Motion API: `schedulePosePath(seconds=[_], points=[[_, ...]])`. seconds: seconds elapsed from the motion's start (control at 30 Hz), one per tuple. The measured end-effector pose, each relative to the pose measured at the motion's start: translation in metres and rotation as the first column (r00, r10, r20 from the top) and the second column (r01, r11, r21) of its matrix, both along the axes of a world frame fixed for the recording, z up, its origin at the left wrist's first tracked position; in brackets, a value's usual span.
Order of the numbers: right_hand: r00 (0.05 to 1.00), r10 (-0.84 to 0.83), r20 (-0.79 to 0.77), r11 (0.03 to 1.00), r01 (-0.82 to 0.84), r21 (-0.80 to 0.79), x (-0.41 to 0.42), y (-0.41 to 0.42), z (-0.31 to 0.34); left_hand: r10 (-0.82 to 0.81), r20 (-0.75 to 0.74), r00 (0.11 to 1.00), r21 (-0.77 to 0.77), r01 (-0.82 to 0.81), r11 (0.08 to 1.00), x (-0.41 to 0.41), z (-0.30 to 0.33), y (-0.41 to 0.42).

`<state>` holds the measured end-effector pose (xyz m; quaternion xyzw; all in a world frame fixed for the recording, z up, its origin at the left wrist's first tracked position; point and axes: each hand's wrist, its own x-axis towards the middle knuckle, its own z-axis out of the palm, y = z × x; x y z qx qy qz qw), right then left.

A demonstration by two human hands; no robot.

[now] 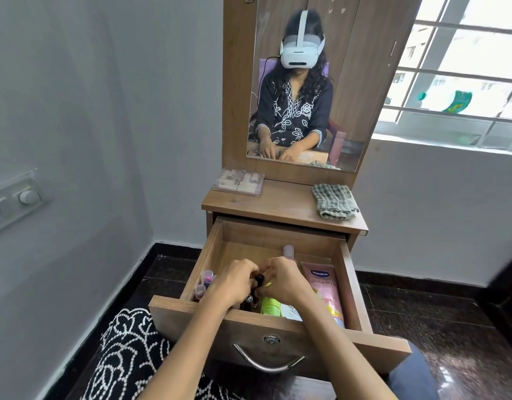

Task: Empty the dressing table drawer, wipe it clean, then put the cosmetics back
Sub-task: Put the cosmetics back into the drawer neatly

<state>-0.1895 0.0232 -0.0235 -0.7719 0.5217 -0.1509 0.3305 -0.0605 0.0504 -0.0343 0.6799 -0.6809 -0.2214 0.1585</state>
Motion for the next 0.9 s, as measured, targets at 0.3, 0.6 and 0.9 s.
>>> schedulePosePath(seconds=[0.3,0.6,0.9], points=[[0.999,0.015,-0.039,1.0,-0.016,-0.013,0.0016,-0.0032,-0.0025,-0.008,-0.047,0.999,0.017,0.008,1.0,0.0008,-0.0001,0.0002],[0.998,0.044,-0.032,0.999,-0.044,0.002,0.0026,-0.0041,-0.003,0.031,-0.19,0.981,-0.008,-0.033,0.999,0.0015,0.0021,0.0001],[1.0,0.024,-0.015,0.998,-0.023,0.057,0.0006,-0.0021,0.0011,0.039,-0.194,0.98,-0.029,-0.045,0.999,0.0014,0.002,0.0014]])
